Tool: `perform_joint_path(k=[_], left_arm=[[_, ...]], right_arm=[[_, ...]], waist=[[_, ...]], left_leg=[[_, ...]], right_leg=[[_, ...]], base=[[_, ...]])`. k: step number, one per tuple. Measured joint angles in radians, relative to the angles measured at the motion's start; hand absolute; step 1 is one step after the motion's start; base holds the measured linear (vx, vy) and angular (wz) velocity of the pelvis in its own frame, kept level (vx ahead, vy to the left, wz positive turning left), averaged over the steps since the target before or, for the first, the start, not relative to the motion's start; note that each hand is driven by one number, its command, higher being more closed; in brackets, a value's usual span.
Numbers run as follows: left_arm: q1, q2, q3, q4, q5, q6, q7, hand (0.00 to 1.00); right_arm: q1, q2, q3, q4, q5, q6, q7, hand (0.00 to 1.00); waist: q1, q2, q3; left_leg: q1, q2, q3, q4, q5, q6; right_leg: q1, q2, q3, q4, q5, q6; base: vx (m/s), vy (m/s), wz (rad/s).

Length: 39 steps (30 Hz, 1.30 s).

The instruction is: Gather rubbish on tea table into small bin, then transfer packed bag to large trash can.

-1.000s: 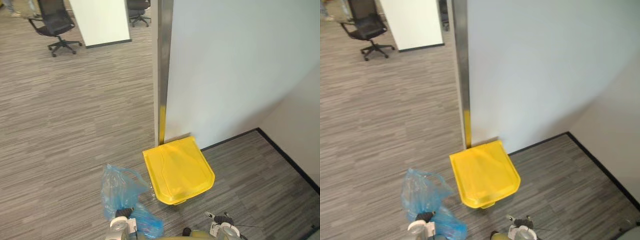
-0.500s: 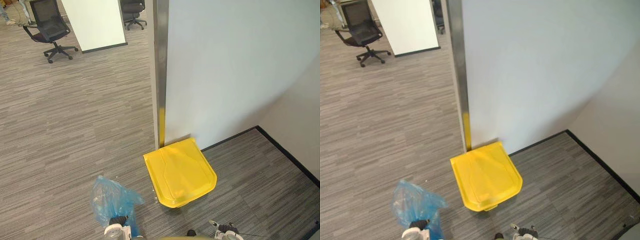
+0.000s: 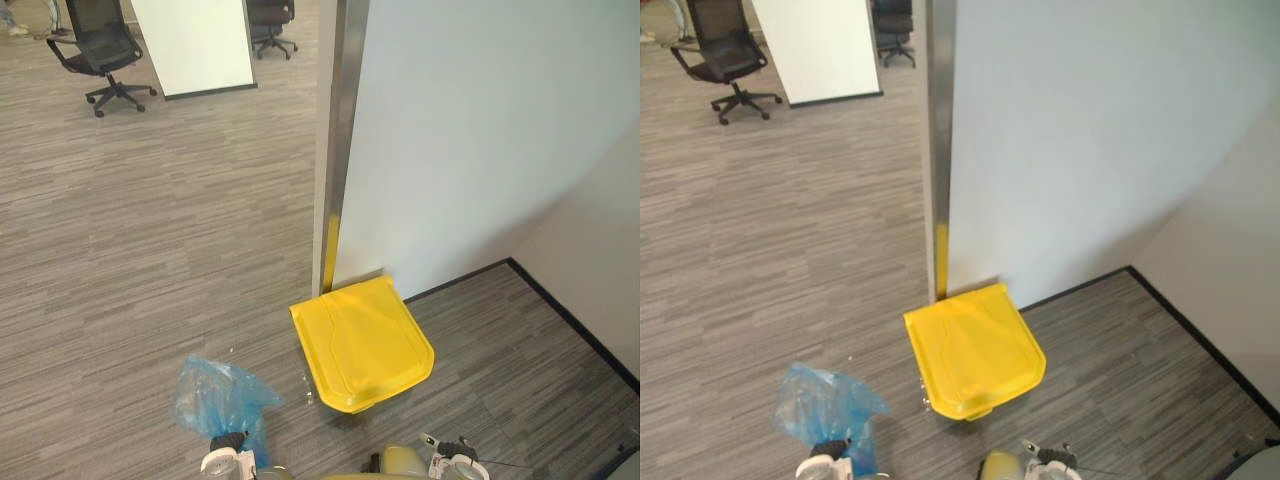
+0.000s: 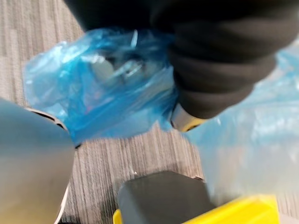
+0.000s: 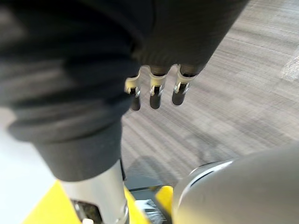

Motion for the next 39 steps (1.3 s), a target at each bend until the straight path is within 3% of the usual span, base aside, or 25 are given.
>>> perform_joint_path(k=[1,3,4,5,8,15,27,30,31,32,33,34,36,37,38,39], left_arm=[[0.000,0.002,0.007,-0.001,0.000,-0.001,0.000,1.00],[-0.009,0.009,0.029,-0.004,0.000,-0.003,0.000,1.00],[-0.033,0.003,0.036,0.001,0.000,0.000,0.001,1.00],[-0.039,-0.012,0.033,-0.003,0.001,-0.003,0.000,1.00],[-0.048,-0.038,0.034,-0.023,0.001,-0.006,-0.001,1.00],[-0.076,-0.080,0.024,-0.026,0.000,-0.001,-0.004,1.00],[-0.051,-0.082,-0.027,-0.039,0.002,-0.001,-0.002,1.00],[-0.043,-0.073,-0.034,-0.036,0.000,-0.001,-0.002,1.00],[-0.043,-0.071,-0.047,-0.036,0.000,-0.001,-0.002,1.00],[-0.036,-0.071,-0.045,-0.036,0.000,-0.002,-0.001,1.00],[-0.032,-0.070,-0.046,-0.035,-0.001,-0.003,-0.001,1.00],[-0.028,-0.061,-0.046,-0.035,-0.001,-0.002,0.000,1.00],[-0.023,-0.049,-0.046,-0.036,-0.001,-0.002,-0.001,1.00],[-0.018,-0.044,-0.046,-0.039,-0.001,-0.003,-0.001,1.00],[-0.018,-0.041,-0.045,-0.039,-0.001,-0.002,-0.001,1.00],[-0.016,-0.044,-0.044,-0.031,-0.001,0.000,-0.001,1.00]], right_arm=[[0.001,0.003,0.000,-0.005,0.001,-0.001,-0.002,0.00],[0.006,0.018,0.000,-0.003,0.000,-0.002,-0.006,0.00],[-0.016,0.017,-0.002,0.000,0.000,0.000,-0.005,0.00],[-0.030,0.012,-0.017,-0.004,0.001,-0.001,-0.009,0.00],[-0.027,0.010,-0.037,-0.008,0.012,-0.001,-0.012,0.00],[-0.022,0.019,-0.010,-0.011,0.018,0.005,-0.024,0.00],[0.000,0.023,0.007,-0.016,0.017,0.003,-0.024,0.00],[0.007,0.024,0.007,-0.020,0.014,0.002,-0.020,0.00],[0.016,0.022,0.006,-0.021,0.007,0.002,-0.020,0.00],[0.018,0.018,0.003,-0.025,-0.003,0.002,-0.020,0.00],[0.013,0.020,0.004,-0.031,-0.002,0.003,-0.020,0.00],[0.031,0.026,0.008,-0.046,-0.002,0.002,-0.019,0.00],[0.055,0.029,0.008,-0.039,-0.002,0.003,-0.020,0.00],[0.070,0.035,0.008,-0.035,-0.002,0.003,-0.019,0.00],[0.072,0.037,0.008,-0.033,-0.002,0.003,-0.020,0.00],[0.076,0.037,0.006,-0.031,-0.003,0.004,-0.020,0.00]], waist=[[-0.001,-0.003,0.001],[0.013,-0.038,-0.001],[0.016,-0.020,0.033],[0.004,-0.004,0.045],[0.013,0.010,0.042],[0.010,-0.006,0.026],[0.006,-0.004,-0.022],[0.003,-0.006,-0.026],[-0.001,-0.012,-0.032],[0.003,0.008,-0.042],[0.003,0.012,-0.044],[-0.008,-0.006,-0.048],[-0.006,-0.021,-0.059],[-0.002,-0.033,-0.068],[0.001,-0.038,-0.072],[0.010,-0.033,-0.102]], left_leg=[[0.000,0.003,0.001,0.017,-0.014,-0.004],[-0.010,-0.014,-0.006,0.087,-0.056,-0.047],[-0.011,0.002,-0.017,0.137,-0.078,-0.065],[-0.019,0.001,-0.036,0.156,-0.077,-0.068],[-0.008,0.006,-0.047,0.153,-0.077,-0.068],[-0.034,0.027,-0.091,0.178,-0.080,-0.073],[-0.040,0.035,-0.106,0.178,-0.086,-0.082],[-0.013,0.028,-0.085,0.137,-0.084,-0.082],[-0.019,0.022,-0.084,0.130,-0.074,-0.082],[-0.032,0.040,-0.072,0.106,-0.051,-0.076],[-0.036,0.040,-0.069,0.097,-0.044,-0.076],[-0.039,0.037,-0.069,0.077,-0.023,-0.079],[-0.046,0.041,-0.087,0.071,-0.010,-0.092],[-0.043,0.037,-0.087,0.064,-0.002,-0.105],[-0.043,0.036,-0.085,0.059,0.005,-0.112],[-0.045,0.047,-0.059,0.010,0.036,-0.125]], right_leg=[[0.000,-0.002,-0.004,-0.011,0.021,-0.007],[0.086,-0.014,0.012,-0.073,0.048,0.000],[0.094,-0.011,0.011,-0.035,0.066,-0.036],[0.091,-0.012,0.002,0.000,0.039,-0.044],[0.087,-0.013,0.000,0.038,-0.004,-0.052],[0.119,-0.015,-0.047,-0.010,-0.034,-0.038],[0.124,-0.014,-0.067,-0.014,-0.027,-0.043],[0.123,-0.024,-0.062,0.006,-0.021,-0.035],[0.109,-0.028,-0.057,0.006,0.006,-0.017],[0.095,-0.016,-0.043,-0.001,0.033,-0.008],[0.083,-0.022,-0.041,0.045,0.020,-0.015],[0.065,-0.047,-0.028,0.191,-0.023,-0.019],[0.101,-0.085,-0.027,0.298,-0.074,-0.026],[0.141,-0.106,-0.025,0.259,-0.108,-0.001],[0.152,-0.097,-0.025,0.221,-0.124,0.017],[0.185,-0.061,-0.023,0.083,-0.144,0.020]], base=[[0.21,-0.035,0.14],[0.31,-0.079,0.08],[0.25,-0.070,0.20],[0.27,-0.068,0.29],[0.19,-0.046,0.13],[0.06,-0.030,0.18],[-0.04,-0.012,0.05],[-0.10,-0.003,-0.04],[-0.15,0.003,-0.05],[-0.13,0.003,-0.05],[-0.16,-0.001,0.09],[-0.06,-0.001,0.21],[-0.06,-0.093,0.27],[-0.04,-0.158,0.14],[-0.02,-0.174,-0.27],[-0.03,-0.152,-0.54]])
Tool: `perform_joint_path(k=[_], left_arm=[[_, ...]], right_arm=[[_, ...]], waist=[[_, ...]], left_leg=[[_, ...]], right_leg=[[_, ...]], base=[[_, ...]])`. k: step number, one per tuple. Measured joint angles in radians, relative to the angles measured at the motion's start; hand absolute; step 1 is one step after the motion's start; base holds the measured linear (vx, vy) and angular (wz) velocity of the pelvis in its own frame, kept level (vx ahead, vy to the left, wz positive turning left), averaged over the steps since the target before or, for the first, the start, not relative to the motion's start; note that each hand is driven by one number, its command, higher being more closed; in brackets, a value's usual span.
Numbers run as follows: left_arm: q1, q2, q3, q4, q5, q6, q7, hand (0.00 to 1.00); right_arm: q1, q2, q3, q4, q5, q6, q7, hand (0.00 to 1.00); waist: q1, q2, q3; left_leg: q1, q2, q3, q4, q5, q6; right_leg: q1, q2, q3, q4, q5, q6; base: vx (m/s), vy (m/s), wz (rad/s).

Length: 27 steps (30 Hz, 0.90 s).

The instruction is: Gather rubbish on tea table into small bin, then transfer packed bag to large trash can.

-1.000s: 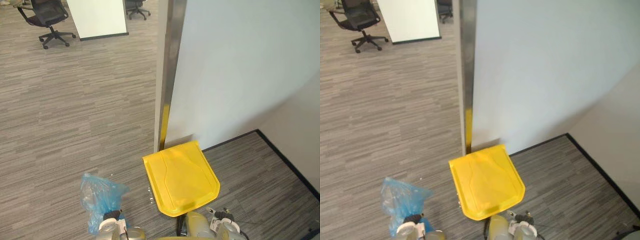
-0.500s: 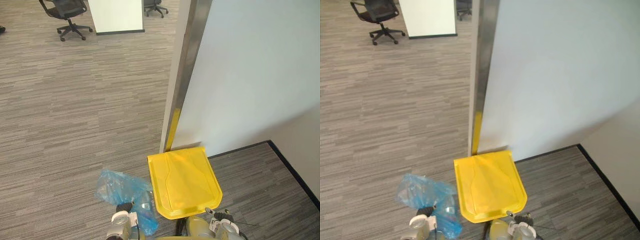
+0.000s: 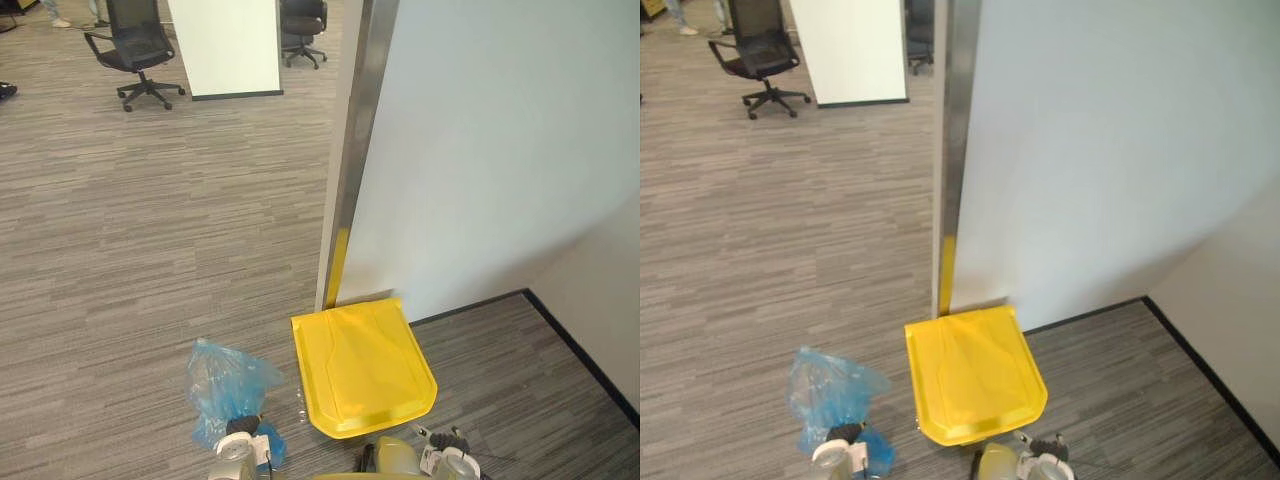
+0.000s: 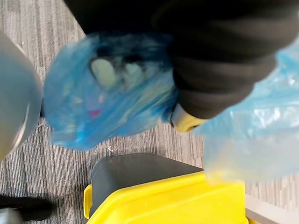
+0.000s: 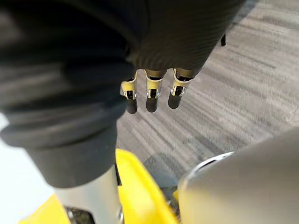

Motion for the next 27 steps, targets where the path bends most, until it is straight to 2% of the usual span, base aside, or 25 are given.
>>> perform_joint_path(k=[1,2,3,4,9,10,16,17,21,23,24,25,26,27], left_arm=[[0.004,-0.006,-0.002,0.010,0.000,0.000,0.000,1.00],[0.004,-0.012,-0.005,0.018,0.000,0.000,-0.001,1.00],[0.003,-0.020,-0.028,0.035,-0.001,0.001,-0.002,1.00],[-0.002,-0.017,-0.051,0.043,-0.001,0.002,-0.002,1.00],[-0.002,0.012,-0.062,0.055,0.000,0.002,-0.003,1.00],[-0.004,0.024,-0.062,0.055,0.000,0.002,-0.003,1.00],[0.009,0.047,-0.063,0.061,0.000,0.004,-0.002,1.00],[0.008,0.049,-0.064,0.065,-0.001,0.004,-0.001,1.00],[0.001,0.058,-0.063,0.074,-0.001,0.005,0.000,1.00],[-0.004,0.064,-0.062,0.073,-0.002,0.005,0.000,1.00],[-0.018,0.065,-0.062,0.062,-0.002,0.004,0.000,1.00],[-0.020,0.062,-0.060,0.030,-0.002,0.004,0.000,1.00],[-0.019,0.056,-0.058,0.019,-0.003,0.002,0.000,1.00],[-0.020,0.054,-0.043,-0.018,-0.003,-0.004,0.000,1.00]], right_arm=[[-0.006,-0.010,-0.001,0.026,0.000,-0.002,0.000,0.00],[-0.021,-0.022,-0.001,0.040,0.000,-0.001,0.000,0.00],[-0.043,-0.041,-0.005,0.075,0.000,0.001,0.001,0.00],[-0.043,-0.050,-0.016,0.085,0.000,0.002,0.002,0.00],[-0.039,-0.074,-0.039,0.129,0.000,0.002,0.003,0.00],[-0.043,-0.071,-0.039,0.139,0.000,0.002,0.006,0.00],[-0.043,-0.069,-0.043,0.131,0.000,0.000,0.016,0.00],[-0.047,-0.069,-0.043,0.129,0.000,0.000,0.016,0.00],[-0.066,-0.065,-0.032,0.125,0.000,0.001,0.016,0.00],[-0.066,-0.060,-0.016,0.093,0.000,0.000,0.016,0.00],[-0.059,-0.060,0.002,0.088,-0.001,-0.001,0.015,0.00],[-0.059,-0.060,0.021,0.087,-0.001,-0.001,0.015,0.00],[-0.060,-0.058,0.025,0.085,-0.001,-0.001,0.015,0.00],[-0.059,-0.038,0.029,0.053,-0.001,0.000,0.015,0.00]], waist=[[0.003,0.028,-0.032],[0.002,0.042,-0.032],[-0.010,0.057,-0.029],[-0.015,0.069,-0.027],[-0.022,0.059,-0.017],[-0.022,0.049,-0.010],[-0.032,0.045,-0.001],[-0.043,0.043,-0.003],[-0.045,0.045,0.018],[-0.051,0.045,0.036],[-0.052,0.036,0.042],[-0.047,0.031,0.043],[-0.042,0.037,0.039],[-0.043,0.023,0.041]], left_leg=[[-0.034,0.014,0.001,-0.040,0.012,-0.011],[-0.043,0.023,0.001,-0.050,0.021,-0.012],[-0.049,0.025,-0.018,-0.095,0.069,0.005],[-0.042,0.025,-0.042,-0.123,0.102,0.007],[-0.028,0.022,-0.087,-0.138,0.113,0.013],[-0.032,0.017,-0.086,-0.138,0.112,0.013],[-0.041,-0.006,-0.076,-0.156,0.101,0.010],[-0.047,-0.007,-0.067,-0.175,0.110,0.008],[-0.044,-0.010,0.014,-0.163,0.127,0.006],[-0.045,-0.013,0.028,-0.132,0.117,0.017],[-0.048,-0.016,0.031,-0.103,0.113,0.026],[-0.051,-0.012,0.040,-0.093,0.112,0.028],[-0.056,0.003,0.043,-0.093,0.112,0.030],[-0.066,-0.004,0.040,-0.100,0.104,0.031]], right_leg=[[0.024,0.040,0.004,-0.152,0.002,-0.021],[0.020,0.054,0.003,-0.177,0.026,-0.032],[0.024,0.075,0.007,-0.245,0.077,-0.041],[0.047,0.083,-0.005,-0.286,0.101,-0.047],[0.093,0.086,-0.030,-0.332,0.131,-0.046],[0.088,0.081,-0.027,-0.333,0.134,-0.042],[0.047,0.079,0.048,-0.332,0.125,-0.026],[0.032,0.084,0.068,-0.347,0.138,-0.026],[-0.019,0.105,0.159,-0.331,0.186,-0.034],[-0.021,0.099,0.157,-0.300,0.188,-0.031],[-0.032,0.093,0.144,-0.259,0.190,-0.027],[-0.023,0.093,0.144,-0.279,0.207,-0.001],[-0.021,0.091,0.143,-0.279,0.193,-0.004],[-0.059,0.063,0.114,-0.101,0.087,-0.040]], base=[[-0.04,-0.145,-0.58],[-0.06,-0.103,-0.37],[-0.06,-0.107,-0.05],[-0.07,-0.118,0.14],[-0.09,-0.011,0.21],[-0.12,0.041,-0.05],[-0.07,0.039,-0.13],[0.01,0.025,-0.19],[0.10,0.038,-0.64],[0.03,0.026,-0.38],[-0.01,0.016,-0.03],[0.00,0.000,0.00],[-0.01,0.027,0.22],[0.06,0.005,0.46]])
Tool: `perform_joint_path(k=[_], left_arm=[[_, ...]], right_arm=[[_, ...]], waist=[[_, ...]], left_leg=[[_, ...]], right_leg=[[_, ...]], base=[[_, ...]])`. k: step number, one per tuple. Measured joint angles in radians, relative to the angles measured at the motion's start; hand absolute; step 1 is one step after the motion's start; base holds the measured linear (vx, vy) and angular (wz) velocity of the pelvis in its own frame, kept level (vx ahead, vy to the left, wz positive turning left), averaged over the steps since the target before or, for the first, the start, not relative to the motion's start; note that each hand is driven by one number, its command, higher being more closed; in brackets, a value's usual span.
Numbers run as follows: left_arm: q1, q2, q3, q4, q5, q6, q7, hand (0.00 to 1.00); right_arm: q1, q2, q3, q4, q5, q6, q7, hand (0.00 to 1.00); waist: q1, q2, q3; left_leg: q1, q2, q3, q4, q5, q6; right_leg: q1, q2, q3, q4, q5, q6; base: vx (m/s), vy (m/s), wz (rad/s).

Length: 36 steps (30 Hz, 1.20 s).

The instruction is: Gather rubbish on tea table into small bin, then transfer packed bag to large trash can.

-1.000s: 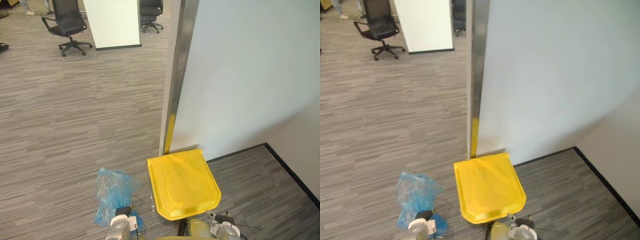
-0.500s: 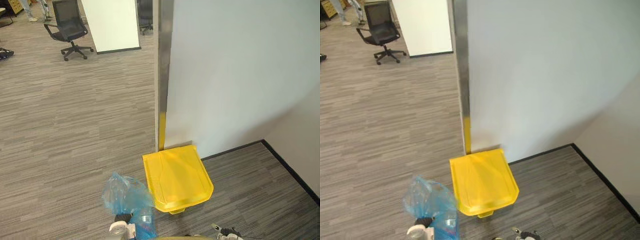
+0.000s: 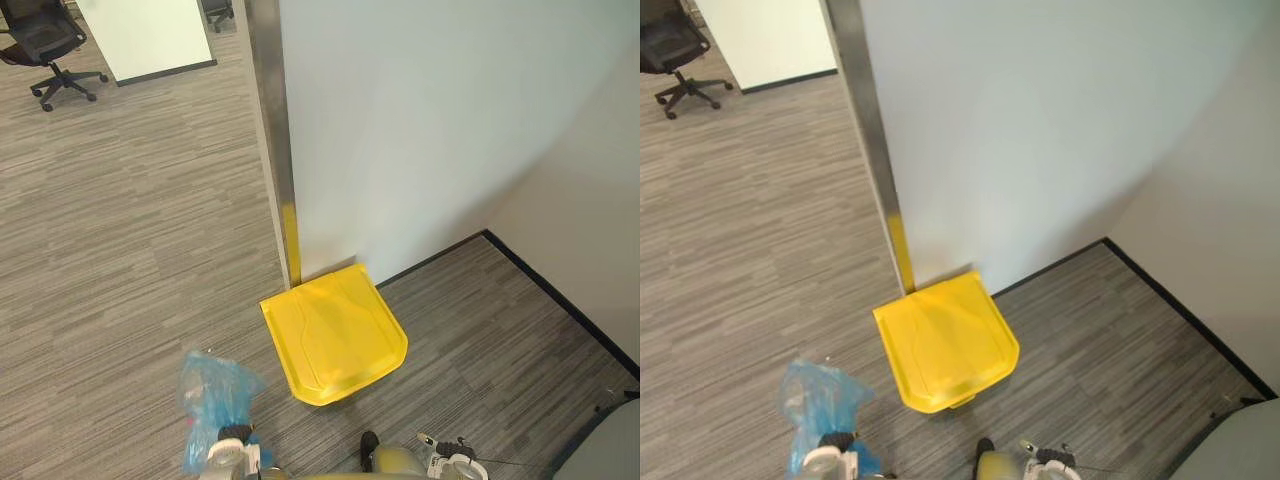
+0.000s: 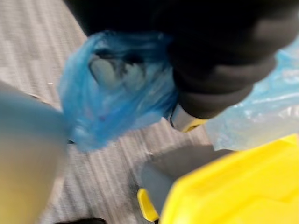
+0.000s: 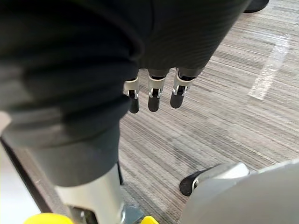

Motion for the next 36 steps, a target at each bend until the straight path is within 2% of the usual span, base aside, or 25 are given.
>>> perform_joint_path(k=[1,2,3,5,6,7,17,26,29,30,31,32,33,34,36], left_arm=[[0.004,0.006,0.001,-0.009,0.000,0.001,0.000,1.00],[0.001,0.006,0.003,-0.008,0.000,0.002,0.001,1.00],[0.018,-0.006,0.015,0.000,0.000,0.003,0.000,1.00],[0.017,-0.039,0.020,0.019,-0.002,0.003,0.000,1.00],[0.017,-0.045,0.017,0.024,-0.018,0.002,0.001,1.00],[0.017,-0.046,0.016,0.026,-0.022,0.002,0.000,1.00],[0.019,-0.039,0.023,0.036,-0.027,0.004,0.001,1.00],[0.044,0.000,0.020,0.074,-0.027,0.006,0.001,1.00],[0.044,0.004,0.017,0.073,-0.026,0.006,0.000,1.00],[0.041,0.004,0.017,0.072,-0.023,0.006,0.000,1.00],[0.038,0.002,0.020,0.073,-0.018,0.006,0.000,1.00],[0.037,-0.002,0.022,0.073,-0.018,0.006,0.000,1.00],[0.031,-0.008,0.026,0.073,-0.018,0.007,0.000,1.00],[0.024,-0.010,0.027,0.074,-0.017,0.009,0.000,1.00],[0.003,-0.010,0.027,0.073,-0.017,0.008,0.001,1.00]], right_arm=[[0.004,0.014,-0.002,0.007,0.001,0.002,0.000,0.00],[0.012,0.017,-0.003,0.009,0.001,0.003,0.001,0.00],[0.001,0.016,-0.006,0.007,0.001,-0.002,0.002,0.00],[-0.031,-0.013,-0.024,0.030,0.002,-0.001,0.001,0.00],[-0.029,-0.024,-0.043,0.052,0.002,0.002,0.001,0.00],[-0.027,-0.025,-0.053,0.054,0.002,0.003,0.001,0.00],[-0.003,-0.024,-0.072,0.056,0.003,0.002,0.000,0.00],[-0.001,-0.029,-0.070,0.056,0.003,0.002,0.000,0.00],[0.001,-0.029,-0.067,0.053,0.002,0.002,0.000,0.00],[0.002,-0.028,-0.063,0.045,0.002,0.002,0.000,0.00],[-0.002,-0.027,-0.053,0.043,0.002,0.002,0.001,0.00],[-0.003,-0.027,-0.050,0.043,0.002,0.001,0.001,0.00],[-0.006,-0.025,-0.051,0.041,0.005,0.000,0.001,0.00],[-0.030,-0.022,-0.044,0.006,0.005,-0.001,0.001,0.00],[-0.040,-0.020,-0.028,-0.001,0.003,-0.002,0.001,0.00]], waist=[[0.003,-0.031,-0.010],[0.008,-0.038,-0.016],[0.039,-0.023,-0.027],[0.039,0.025,-0.016],[0.038,0.039,-0.014],[0.037,0.043,-0.018],[0.034,0.034,-0.012],[0.036,0.032,-0.011],[0.034,0.024,-0.008],[0.034,0.020,-0.006],[0.032,0.016,-0.002],[0.033,0.018,0.000],[0.034,0.026,0.011],[0.024,0.045,0.038],[0.022,0.031,0.050]], left_leg=[[0.007,-0.025,-0.013,-0.004,-0.001,-0.001],[0.003,-0.029,-0.012,-0.002,-0.002,-0.003],[-0.006,-0.021,0.006,0.003,-0.003,-0.005],[-0.034,-0.006,-0.015,0.030,-0.002,-0.008],[-0.031,-0.008,-0.029,0.030,0.001,-0.008],[-0.031,-0.010,-0.037,0.030,0.003,-0.009],[0.004,-0.022,-0.069,-0.050,0.062,-0.002],[0.004,-0.027,0.019,-0.069,0.039,-0.003],[0.006,-0.034,0.037,-0.038,0.007,0.002],[0.008,-0.037,0.044,-0.024,-0.006,0.006],[0.023,-0.040,0.052,-0.017,-0.030,0.016],[0.030,-0.041,0.054,-0.019,-0.035,0.021],[0.049,-0.039,0.054,-0.015,-0.043,0.039],[0.082,-0.032,0.052,-0.003,-0.064,0.051],[0.103,-0.017,0.050,0.062,-0.121,0.052]], right_leg=[[0.009,-0.024,-0.015,0.014,-0.053,0.022],[0.015,-0.025,-0.014,-0.012,-0.055,0.026],[0.055,-0.011,-0.009,-0.119,-0.042,0.014],[0.098,0.012,-0.017,-0.222,0.030,0.012],[0.114,0.010,-0.029,-0.237,0.038,0.014],[0.118,0.009,-0.032,-0.240,0.039,0.014],[0.161,0.004,-0.053,-0.316,0.104,0.010],[0.138,0.026,0.074,-0.410,0.161,0.016],[0.108,0.021,0.091,-0.342,0.136,0.032],[0.088,0.017,0.095,-0.292,0.125,0.033],[0.048,0.008,0.082,-0.192,0.093,0.055],[0.033,0.003,0.074,-0.158,0.090,0.060],[-0.012,0.002,0.047,-0.034,0.087,0.092],[-0.109,-0.002,-0.003,0.131,0.063,0.110],[-0.173,-0.001,-0.060,0.133,0.043,0.063]], base=[[0.07,-0.014,0.45],[0.04,-0.056,-0.10],[0.00,-0.026,-0.40],[-0.04,0.005,-0.09],[-0.08,0.004,0.25],[-0.08,-0.002,0.27],[-0.10,0.003,0.06],[-0.04,0.021,-0.35],[0.08,0.051,-0.30],[0.09,0.052,-0.24],[0.09,0.038,-0.29],[0.10,0.038,-0.34],[0.06,0.039,-0.26],[0.06,0.054,-0.17],[0.14,0.044,0.01]])
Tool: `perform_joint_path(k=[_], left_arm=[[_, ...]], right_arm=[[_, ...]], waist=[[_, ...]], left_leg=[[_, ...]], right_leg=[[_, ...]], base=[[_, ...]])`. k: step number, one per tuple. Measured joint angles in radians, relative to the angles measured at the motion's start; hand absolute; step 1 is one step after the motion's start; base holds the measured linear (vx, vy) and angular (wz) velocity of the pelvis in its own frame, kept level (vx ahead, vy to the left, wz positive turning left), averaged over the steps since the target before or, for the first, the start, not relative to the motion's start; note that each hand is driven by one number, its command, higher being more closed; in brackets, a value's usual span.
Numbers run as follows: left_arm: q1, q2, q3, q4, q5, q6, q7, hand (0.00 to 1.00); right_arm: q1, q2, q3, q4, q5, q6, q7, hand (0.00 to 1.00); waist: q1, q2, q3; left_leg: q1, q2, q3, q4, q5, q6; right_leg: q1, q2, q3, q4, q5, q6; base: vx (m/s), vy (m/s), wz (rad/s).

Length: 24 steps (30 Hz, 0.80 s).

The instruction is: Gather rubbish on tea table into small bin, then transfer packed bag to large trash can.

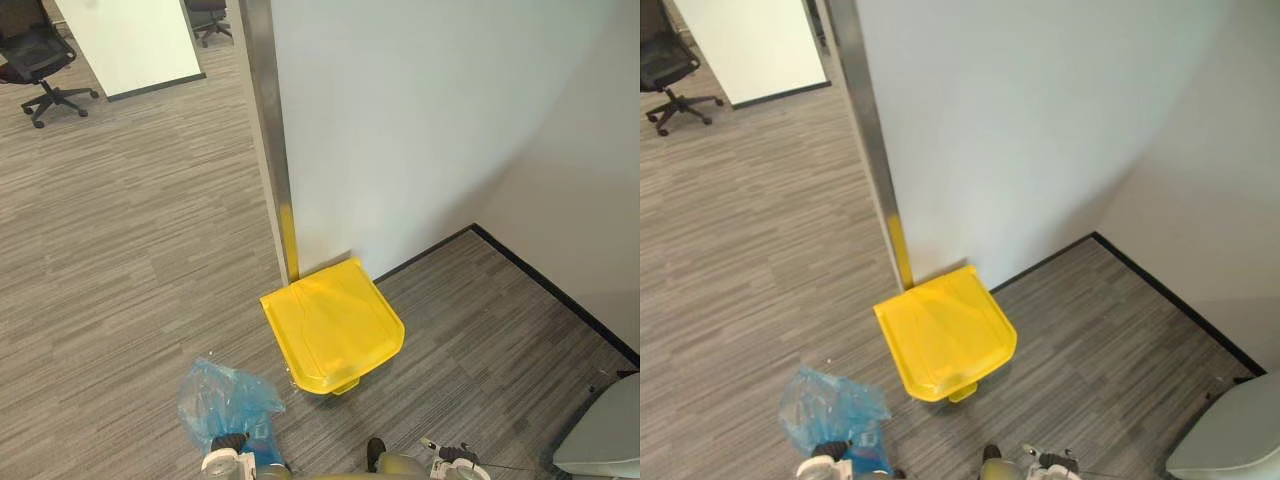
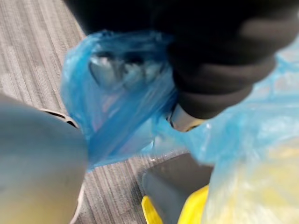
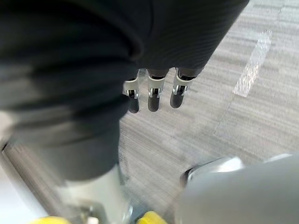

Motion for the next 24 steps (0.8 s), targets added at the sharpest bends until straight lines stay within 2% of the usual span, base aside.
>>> perform_joint_path(k=[2,3,4,5,6,7,8,9,10,12,15,20,24], left_arm=[[-0.016,0.004,0.004,0.000,0.000,-0.001,0.000,1.00],[-0.026,0.001,0.017,-0.001,0.000,-0.002,0.000,1.00],[-0.025,0.001,0.039,-0.004,-0.001,-0.004,0.000,1.00],[-0.032,0.002,0.051,-0.006,0.000,-0.006,0.000,1.00],[-0.059,-0.007,0.070,-0.007,0.000,-0.006,0.001,1.00],[-0.085,-0.036,0.090,-0.011,0.001,-0.007,0.002,1.00],[-0.089,-0.047,0.096,-0.017,0.001,-0.007,0.002,1.00],[-0.090,-0.062,0.099,-0.021,0.001,-0.008,0.001,1.00],[-0.091,-0.066,0.098,-0.022,0.002,-0.008,0.000,1.00],[-0.101,-0.067,0.099,-0.021,0.005,-0.008,0.000,1.00],[-0.120,-0.066,0.099,-0.026,0.021,-0.008,0.000,1.00],[-0.115,-0.056,0.085,-0.042,0.022,-0.007,0.000,1.00],[-0.077,-0.066,0.071,-0.041,0.023,-0.006,0.000,1.00]], right_arm=[[-0.010,0.005,0.017,0.001,0.000,0.000,-0.005,0.00],[-0.013,0.007,0.019,0.001,0.000,0.001,-0.015,0.00],[-0.011,0.009,0.014,0.003,0.000,0.002,-0.025,0.00],[-0.011,0.016,0.011,0.004,0.000,0.002,-0.027,0.00],[-0.041,0.022,-0.006,0.004,0.000,0.001,-0.033,0.00],[-0.050,0.023,-0.031,0.004,0.000,0.002,-0.039,0.00],[-0.053,0.019,-0.045,0.001,0.000,0.002,-0.039,0.00],[-0.055,0.018,-0.067,0.002,0.001,0.002,-0.040,0.00],[-0.049,0.023,-0.082,0.001,0.001,0.001,-0.040,0.00],[-0.049,0.028,-0.091,0.001,0.001,0.001,-0.040,0.00],[-0.048,0.026,-0.101,0.001,0.001,0.004,-0.040,0.00],[-0.045,0.036,-0.072,0.001,0.001,0.005,-0.038,0.00],[-0.020,0.034,-0.061,-0.006,0.000,0.004,-0.038,0.00]], waist=[[0.001,-0.024,0.016],[0.002,-0.040,0.026],[0.005,-0.057,0.017],[0.013,-0.069,0.018],[0.010,-0.047,0.052],[0.009,-0.025,0.075],[0.010,-0.016,0.080],[0.011,-0.009,0.081],[0.013,-0.010,0.077],[0.017,-0.012,0.077],[0.020,-0.013,0.074],[0.023,-0.031,0.050],[0.021,-0.013,0.002]], left_leg=[[0.025,0.003,0.006,0.034,-0.037,-0.006],[0.042,-0.003,-0.001,0.067,-0.065,-0.024],[0.047,-0.021,-0.011,0.094,-0.092,-0.055],[0.050,-0.025,-0.012,0.106,-0.105,-0.066],[0.048,-0.018,-0.029,0.129,-0.117,-0.070],[0.046,-0.012,-0.049,0.136,-0.116,-0.068],[0.046,-0.009,-0.056,0.139,-0.116,-0.068],[0.050,-0.005,-0.074,0.150,-0.113,-0.063],[0.062,-0.001,-0.098,0.157,-0.111,-0.052],[0.056,0.006,-0.118,0.176,-0.111,-0.051],[0.057,0.013,-0.121,0.166,-0.110,-0.051],[0.070,0.011,-0.139,0.157,-0.110,-0.051],[0.097,0.019,-0.172,0.108,-0.110,-0.052]], right_leg=[[-0.032,0.003,-0.040,-0.106,0.043,-0.013],[-0.032,-0.005,-0.076,-0.164,0.058,-0.016],[0.013,-0.023,-0.074,-0.203,0.060,0.001],[0.016,-0.030,-0.064,-0.221,0.142,-0.043],[0.008,-0.029,-0.067,-0.174,0.156,-0.087],[0.001,-0.027,-0.074,-0.139,0.121,-0.103],[0.001,-0.026,-0.077,-0.126,0.107,-0.108],[0.002,-0.028,-0.083,-0.087,0.067,-0.110],[0.007,-0.029,-0.090,-0.056,0.027,-0.108],[0.009,-0.026,-0.099,-0.043,0.007,-0.108],[0.013,-0.025,-0.114,-0.044,0.027,-0.131],[0.018,-0.029,-0.108,-0.047,0.038,-0.128],[0.041,-0.019,-0.117,-0.065,0.048,-0.124]], base=[[0.17,-0.022,0.21],[0.38,-0.109,0.26],[0.44,-0.130,0.13],[0.44,-0.142,0.12],[0.31,-0.123,0.21],[0.28,-0.108,0.31],[0.26,-0.087,0.25],[0.25,-0.070,0.19],[0.24,-0.067,0.14],[0.19,-0.045,0.00],[0.12,0.005,0.01],[0.01,0.003,0.00],[-0.09,-0.049,0.17]])
